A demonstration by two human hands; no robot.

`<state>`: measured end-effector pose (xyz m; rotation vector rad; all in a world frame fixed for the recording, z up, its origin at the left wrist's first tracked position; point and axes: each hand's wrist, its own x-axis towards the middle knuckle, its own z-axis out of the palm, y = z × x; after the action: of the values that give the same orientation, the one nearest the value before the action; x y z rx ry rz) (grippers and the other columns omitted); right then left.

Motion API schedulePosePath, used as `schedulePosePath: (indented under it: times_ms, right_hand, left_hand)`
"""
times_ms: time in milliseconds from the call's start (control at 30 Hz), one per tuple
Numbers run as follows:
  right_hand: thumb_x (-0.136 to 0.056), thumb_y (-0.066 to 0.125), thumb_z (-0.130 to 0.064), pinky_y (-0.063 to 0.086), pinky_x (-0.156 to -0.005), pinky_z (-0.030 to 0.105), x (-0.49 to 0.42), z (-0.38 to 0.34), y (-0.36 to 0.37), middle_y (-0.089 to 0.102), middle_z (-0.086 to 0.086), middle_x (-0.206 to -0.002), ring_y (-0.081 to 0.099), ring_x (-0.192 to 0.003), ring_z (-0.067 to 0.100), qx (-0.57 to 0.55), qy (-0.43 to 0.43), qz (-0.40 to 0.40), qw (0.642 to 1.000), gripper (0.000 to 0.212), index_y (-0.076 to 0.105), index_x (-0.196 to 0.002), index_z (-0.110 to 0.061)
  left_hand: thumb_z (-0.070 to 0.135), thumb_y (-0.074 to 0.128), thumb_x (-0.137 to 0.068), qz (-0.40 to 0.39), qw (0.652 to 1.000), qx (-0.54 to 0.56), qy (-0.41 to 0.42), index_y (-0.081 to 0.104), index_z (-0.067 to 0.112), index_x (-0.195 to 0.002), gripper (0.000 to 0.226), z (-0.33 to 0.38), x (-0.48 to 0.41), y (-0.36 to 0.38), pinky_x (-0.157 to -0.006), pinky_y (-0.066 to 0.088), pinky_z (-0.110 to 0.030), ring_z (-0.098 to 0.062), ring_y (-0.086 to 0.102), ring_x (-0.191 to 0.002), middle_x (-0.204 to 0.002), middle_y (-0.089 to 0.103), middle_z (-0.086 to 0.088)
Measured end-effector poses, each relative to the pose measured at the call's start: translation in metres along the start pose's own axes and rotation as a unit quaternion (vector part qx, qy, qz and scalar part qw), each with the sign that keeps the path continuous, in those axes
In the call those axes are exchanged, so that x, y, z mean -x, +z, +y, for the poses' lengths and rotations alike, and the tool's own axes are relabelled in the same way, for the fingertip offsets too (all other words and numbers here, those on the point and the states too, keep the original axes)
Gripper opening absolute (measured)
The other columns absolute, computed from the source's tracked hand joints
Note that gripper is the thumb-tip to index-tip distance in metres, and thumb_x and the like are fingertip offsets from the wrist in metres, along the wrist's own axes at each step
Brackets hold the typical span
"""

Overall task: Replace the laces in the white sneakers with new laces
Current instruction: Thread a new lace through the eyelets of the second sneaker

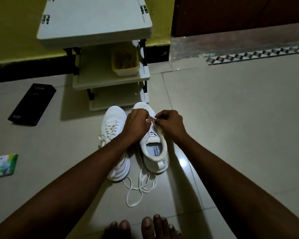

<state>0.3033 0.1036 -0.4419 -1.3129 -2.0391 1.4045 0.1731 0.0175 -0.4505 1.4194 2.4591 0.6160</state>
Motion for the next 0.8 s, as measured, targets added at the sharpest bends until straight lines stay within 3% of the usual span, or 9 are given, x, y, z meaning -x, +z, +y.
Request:
schedulePosePath:
  times_ms: [167,267,400,567,800]
  right_hand:
    - [-0.083,0.075,-0.022,0.055,-0.073,0.023,0.001,0.0,-0.001,0.077,0.0,-0.084,0.07,-0.077,0.01,0.016,-0.016,-0.009,1.0,0.013,0.079,-0.093,-0.015]
    - [-0.083,0.075,-0.025,0.051,-0.071,0.019,0.001,-0.001,-0.002,0.076,-0.003,-0.083,0.069,-0.078,0.005,0.023,-0.018,-0.011,1.0,0.013,0.08,-0.093,-0.017]
    - [-0.083,0.075,-0.027,0.054,-0.081,0.025,0.002,0.0,0.001,0.077,-0.002,-0.09,0.07,-0.086,0.01,0.03,-0.021,0.0,0.999,0.017,0.078,-0.097,-0.017]
    - [-0.087,0.056,-0.032,0.054,-0.083,0.032,0.001,0.001,-0.003,0.075,0.0,-0.083,0.069,-0.086,0.015,0.009,-0.016,-0.003,1.0,0.026,0.077,-0.086,-0.017]
    - [-0.086,0.069,-0.029,0.05,-0.079,0.031,-0.014,-0.005,-0.002,0.074,-0.005,-0.083,0.067,-0.084,0.013,0.105,-0.036,-0.046,0.993,0.008,0.075,-0.088,-0.023]
  left_hand:
    - [0.025,0.052,-0.102,0.018,1.0,-0.014,-0.004,0.064,0.007,-0.107,0.022,0.009,0.008,0.006,-0.081,0.028,-0.034,-0.032,0.052,-0.11,-0.112,0.064,-0.012]
    - [0.026,0.057,-0.097,0.007,0.999,0.037,-0.039,0.066,0.01,-0.1,0.019,0.01,0.005,0.006,-0.08,0.033,-0.034,-0.029,0.055,-0.106,-0.105,0.066,-0.008]
    - [0.032,0.061,-0.09,0.023,0.987,0.115,-0.111,0.068,0.025,-0.083,0.012,0.012,0.008,0.007,-0.081,0.052,-0.04,-0.024,0.063,-0.097,-0.091,0.069,0.003]
    - [0.029,0.076,-0.085,0.08,0.97,0.146,-0.178,0.069,0.029,-0.071,0.016,0.021,0.008,0.003,-0.077,0.054,-0.035,-0.02,0.067,-0.087,-0.086,0.073,0.004]
    - [0.019,0.072,-0.081,0.07,0.972,0.146,-0.168,0.048,0.03,-0.091,0.029,0.019,0.008,-0.001,-0.074,0.046,-0.038,-0.022,0.062,-0.093,-0.091,0.07,0.002]
